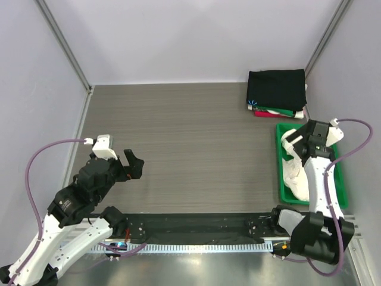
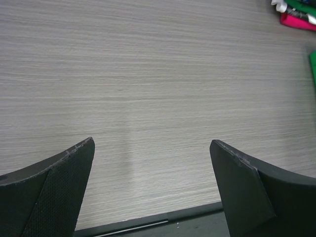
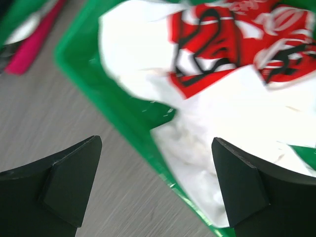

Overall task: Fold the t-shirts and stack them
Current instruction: Grab the tshirt from the pile, then move the tshirt to the center of the board

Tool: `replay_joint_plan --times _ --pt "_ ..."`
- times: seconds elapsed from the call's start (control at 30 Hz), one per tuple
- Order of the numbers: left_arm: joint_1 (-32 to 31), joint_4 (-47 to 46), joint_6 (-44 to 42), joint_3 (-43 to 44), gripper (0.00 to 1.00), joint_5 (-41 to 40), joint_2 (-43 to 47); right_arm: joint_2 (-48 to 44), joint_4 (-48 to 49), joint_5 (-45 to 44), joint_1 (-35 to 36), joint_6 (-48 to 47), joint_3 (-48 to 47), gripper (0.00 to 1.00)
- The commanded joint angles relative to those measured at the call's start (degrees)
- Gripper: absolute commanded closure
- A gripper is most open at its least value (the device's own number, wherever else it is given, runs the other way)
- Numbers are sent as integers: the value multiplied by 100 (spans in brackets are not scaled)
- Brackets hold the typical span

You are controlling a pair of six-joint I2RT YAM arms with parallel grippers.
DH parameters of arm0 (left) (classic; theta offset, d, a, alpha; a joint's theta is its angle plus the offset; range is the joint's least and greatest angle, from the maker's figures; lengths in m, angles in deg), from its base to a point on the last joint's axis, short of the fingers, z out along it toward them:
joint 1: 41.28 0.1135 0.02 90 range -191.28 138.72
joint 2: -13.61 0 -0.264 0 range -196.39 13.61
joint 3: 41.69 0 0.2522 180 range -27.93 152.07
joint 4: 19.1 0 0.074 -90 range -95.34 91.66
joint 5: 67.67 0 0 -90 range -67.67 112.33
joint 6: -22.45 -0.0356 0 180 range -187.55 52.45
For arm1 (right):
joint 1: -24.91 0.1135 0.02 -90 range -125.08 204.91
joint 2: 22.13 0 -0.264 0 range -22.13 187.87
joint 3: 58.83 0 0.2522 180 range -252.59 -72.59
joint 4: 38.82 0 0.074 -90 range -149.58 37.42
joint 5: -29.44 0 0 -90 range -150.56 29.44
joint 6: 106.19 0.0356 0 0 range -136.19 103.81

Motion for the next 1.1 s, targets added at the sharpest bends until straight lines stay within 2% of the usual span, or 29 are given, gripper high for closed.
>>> replay_joint_plan --times 0.0,0.2,0.4,0.47,0.53,0.57,0.6,0.7,0.83,0.93,0.97,1.07 --pt "25 -52 -88 -23 0 -238 -26 306 -187 -223 -478 28 78 0" --pt "33 71 -26 -23 0 -327 -176 867 296 -269 -1093 -138 552 0" --pt "25 80 9 -49 0 -415 -176 1343 692 82 -1156 -191 939 0" --pt "33 89 18 -58 0 -432 -167 1458 798 232 -1156 -218 1054 5" --pt "25 89 27 -67 0 -459 -159 1467 929 565 -1156 -218 1107 23" --pt "25 89 35 -67 0 -459 -158 1441 982 662 -1156 -218 1133 36" --pt "25 89 36 -67 0 -450 -150 1406 1044 750 -1156 -244 1142 68" --pt "33 115 62 -67 0 -468 -158 1151 896 892 -1156 -340 933 98" --pt "33 98 62 -67 0 -476 -159 580 404 1111 -911 -385 81 99" --pt "33 115 71 -40 1 -502 -237 272 87 1165 -7 -376 -1061 99" --pt "33 132 79 -32 1 -511 -264 254 25 1312 605 -393 -1708 99" --pt "33 185 123 4 2 -608 -334 482 -133 1865 1417 -297 -2827 99"
